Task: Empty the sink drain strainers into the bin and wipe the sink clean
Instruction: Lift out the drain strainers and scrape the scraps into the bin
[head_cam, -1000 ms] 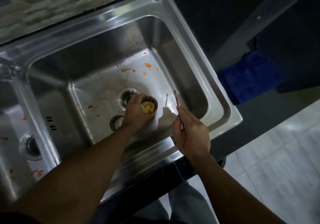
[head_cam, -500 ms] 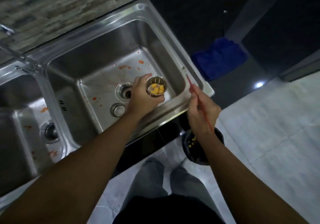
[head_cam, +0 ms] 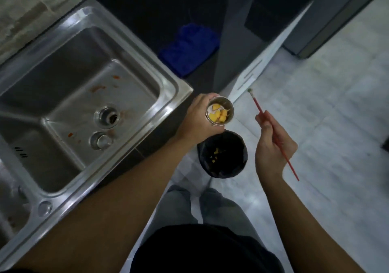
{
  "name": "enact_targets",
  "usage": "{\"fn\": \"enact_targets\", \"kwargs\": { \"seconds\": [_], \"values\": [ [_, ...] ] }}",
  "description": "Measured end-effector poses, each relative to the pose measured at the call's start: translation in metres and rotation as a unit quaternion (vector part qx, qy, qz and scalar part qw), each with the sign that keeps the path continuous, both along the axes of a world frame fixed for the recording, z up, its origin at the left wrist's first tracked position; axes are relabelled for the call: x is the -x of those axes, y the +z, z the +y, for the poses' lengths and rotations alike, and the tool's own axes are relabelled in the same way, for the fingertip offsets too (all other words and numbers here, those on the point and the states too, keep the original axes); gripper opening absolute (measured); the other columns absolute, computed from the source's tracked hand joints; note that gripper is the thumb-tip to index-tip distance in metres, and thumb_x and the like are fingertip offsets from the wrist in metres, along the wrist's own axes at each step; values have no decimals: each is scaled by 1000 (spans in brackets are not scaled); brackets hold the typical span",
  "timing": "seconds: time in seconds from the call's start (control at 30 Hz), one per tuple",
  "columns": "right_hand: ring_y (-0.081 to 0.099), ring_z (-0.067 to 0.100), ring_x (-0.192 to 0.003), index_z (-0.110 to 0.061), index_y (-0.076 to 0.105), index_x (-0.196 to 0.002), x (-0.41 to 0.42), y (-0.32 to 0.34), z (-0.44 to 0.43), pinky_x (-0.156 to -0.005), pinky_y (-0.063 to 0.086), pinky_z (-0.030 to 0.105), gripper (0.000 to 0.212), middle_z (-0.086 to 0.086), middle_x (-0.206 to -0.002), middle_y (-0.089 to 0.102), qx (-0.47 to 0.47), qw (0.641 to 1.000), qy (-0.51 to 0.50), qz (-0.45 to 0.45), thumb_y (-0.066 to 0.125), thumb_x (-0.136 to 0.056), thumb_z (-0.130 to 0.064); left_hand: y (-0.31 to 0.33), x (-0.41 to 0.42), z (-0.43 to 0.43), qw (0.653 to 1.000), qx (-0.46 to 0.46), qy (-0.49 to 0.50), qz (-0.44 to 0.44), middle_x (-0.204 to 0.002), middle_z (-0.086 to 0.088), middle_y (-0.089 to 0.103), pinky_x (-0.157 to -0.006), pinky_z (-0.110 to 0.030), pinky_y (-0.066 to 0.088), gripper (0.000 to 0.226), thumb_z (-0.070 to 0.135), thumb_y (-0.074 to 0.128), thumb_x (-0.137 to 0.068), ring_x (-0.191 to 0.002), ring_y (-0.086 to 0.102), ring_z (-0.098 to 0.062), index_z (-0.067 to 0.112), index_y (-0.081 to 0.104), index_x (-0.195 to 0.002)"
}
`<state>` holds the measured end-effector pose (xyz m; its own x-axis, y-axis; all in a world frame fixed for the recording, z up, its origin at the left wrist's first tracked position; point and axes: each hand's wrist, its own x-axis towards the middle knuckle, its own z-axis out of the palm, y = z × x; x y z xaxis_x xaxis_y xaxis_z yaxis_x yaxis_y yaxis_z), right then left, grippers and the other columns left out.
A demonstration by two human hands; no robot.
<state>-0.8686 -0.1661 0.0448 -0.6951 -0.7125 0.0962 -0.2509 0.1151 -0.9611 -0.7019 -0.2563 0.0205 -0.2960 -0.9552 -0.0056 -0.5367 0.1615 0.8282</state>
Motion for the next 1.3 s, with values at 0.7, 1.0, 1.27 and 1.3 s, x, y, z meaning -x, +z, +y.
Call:
{"fn": "enact_targets", "kwargs": {
  "seconds": [0.7, 1.0, 1.27, 1.3],
  "values": [
    [74, 8, -93, -15, 78, -108, -8, -161, 57, -93, 59, 35, 26, 0, -101, 78, -259, 948, 37, -183, 57, -98, -3, -217, 39, 28, 948, -185, -168, -197, -134, -1, 48, -92, -24, 45, 86, 22, 92, -64, -126, 45, -18, 26, 44, -136],
    [74, 8, -82, -20, 77, -111, -6, -243, 54, -80, 63, 31, 23, -6, -98, 77, -319, 930, 6, -184, 59, -99, -12, -275, 47, 25, 942, -202, -172, -207, -123, 1, 56, -94, -38, 55, 77, 23, 91, -60, -115, 55, -18, 24, 52, -127],
    [73, -2, -85, -31, 72, -105, 1, -280, 62, -81, 58, 15, 25, -3, -99, 78, -302, 941, -33, -147, 60, -97, -11, -317, 50, 20, 932, -201, -181, -240, -127, -3, 49, -88, -26, 43, 77, 15, 89, -62, -119, 44, -20, 20, 51, -129],
    [73, 0, -86, -29, 73, -105, 1, -284, 63, -83, 59, 17, 24, -3, -99, 78, -300, 942, -38, -147, 60, -97, -10, -321, 50, 19, 931, -203, -182, -244, -127, -4, 49, -88, -27, 44, 77, 14, 89, -62, -120, 44, -21, 19, 51, -129]
  ]
}}
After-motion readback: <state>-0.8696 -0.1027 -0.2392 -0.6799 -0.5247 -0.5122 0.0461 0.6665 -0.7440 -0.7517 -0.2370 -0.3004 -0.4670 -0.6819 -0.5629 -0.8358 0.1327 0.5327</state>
